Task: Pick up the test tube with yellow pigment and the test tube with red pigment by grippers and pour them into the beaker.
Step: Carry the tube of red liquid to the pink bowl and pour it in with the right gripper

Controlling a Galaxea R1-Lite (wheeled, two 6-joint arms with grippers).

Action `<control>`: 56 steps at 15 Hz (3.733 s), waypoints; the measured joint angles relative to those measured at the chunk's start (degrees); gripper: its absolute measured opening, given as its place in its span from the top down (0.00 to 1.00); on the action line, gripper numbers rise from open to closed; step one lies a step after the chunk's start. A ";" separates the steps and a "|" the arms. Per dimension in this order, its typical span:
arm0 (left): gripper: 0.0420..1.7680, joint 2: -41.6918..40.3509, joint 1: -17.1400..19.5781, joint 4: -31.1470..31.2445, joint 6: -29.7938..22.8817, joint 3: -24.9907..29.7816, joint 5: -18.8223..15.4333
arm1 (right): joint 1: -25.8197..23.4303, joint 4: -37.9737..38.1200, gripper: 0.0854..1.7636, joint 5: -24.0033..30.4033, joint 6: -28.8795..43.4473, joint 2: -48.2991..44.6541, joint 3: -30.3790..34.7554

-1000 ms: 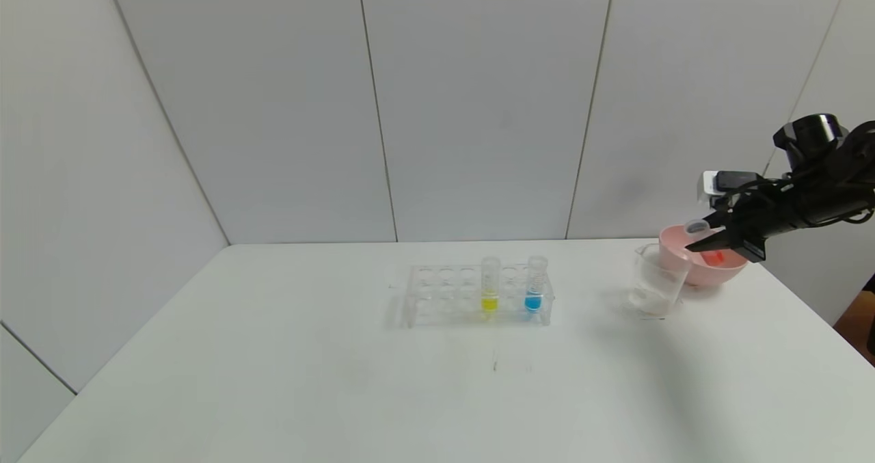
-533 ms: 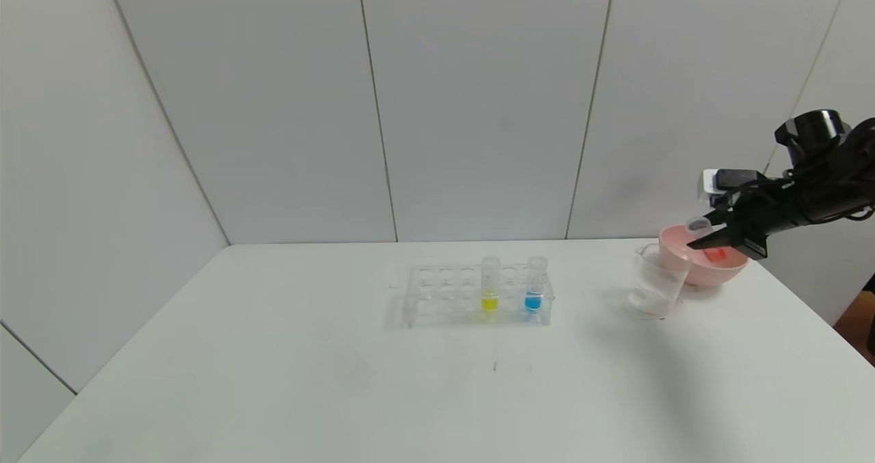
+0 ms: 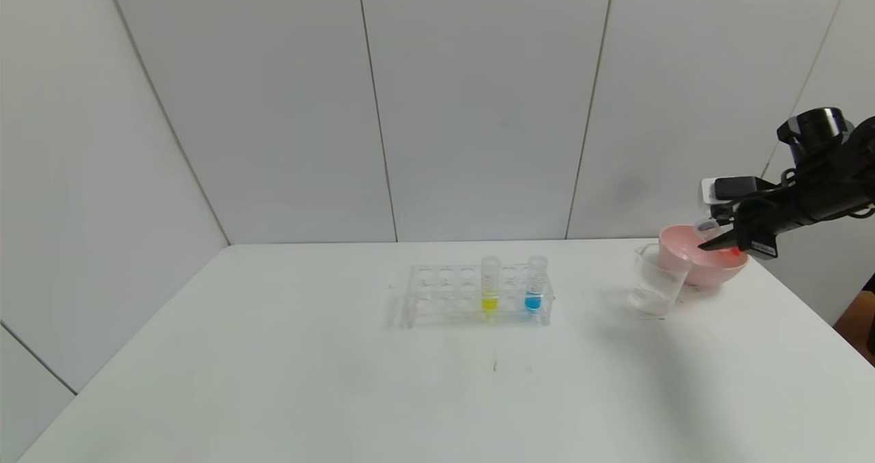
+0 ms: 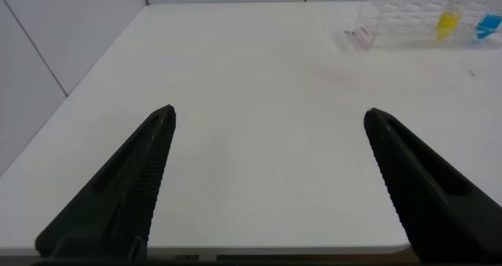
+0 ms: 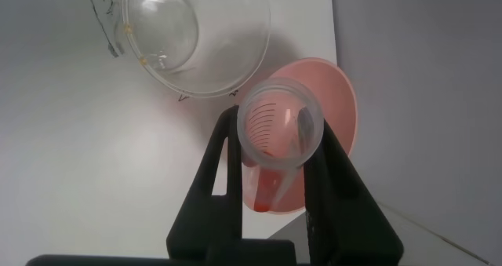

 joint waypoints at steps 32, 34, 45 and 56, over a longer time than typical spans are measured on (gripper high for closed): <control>0.03 0.00 0.00 0.00 -0.02 0.00 0.02 | 7.46 -2.68 0.75 -24.82 -8.42 -1.49 0.98; 0.03 0.00 0.00 0.00 -0.02 0.00 0.02 | 8.01 -2.66 0.75 -27.06 -8.67 -1.56 0.98; 0.03 0.00 0.00 0.00 0.00 0.00 0.02 | 10.46 -2.79 0.75 -32.87 -9.06 -1.87 1.05; 0.03 0.00 0.00 0.00 -0.02 0.00 0.02 | 11.48 -2.52 0.75 -38.01 -9.12 -2.17 0.67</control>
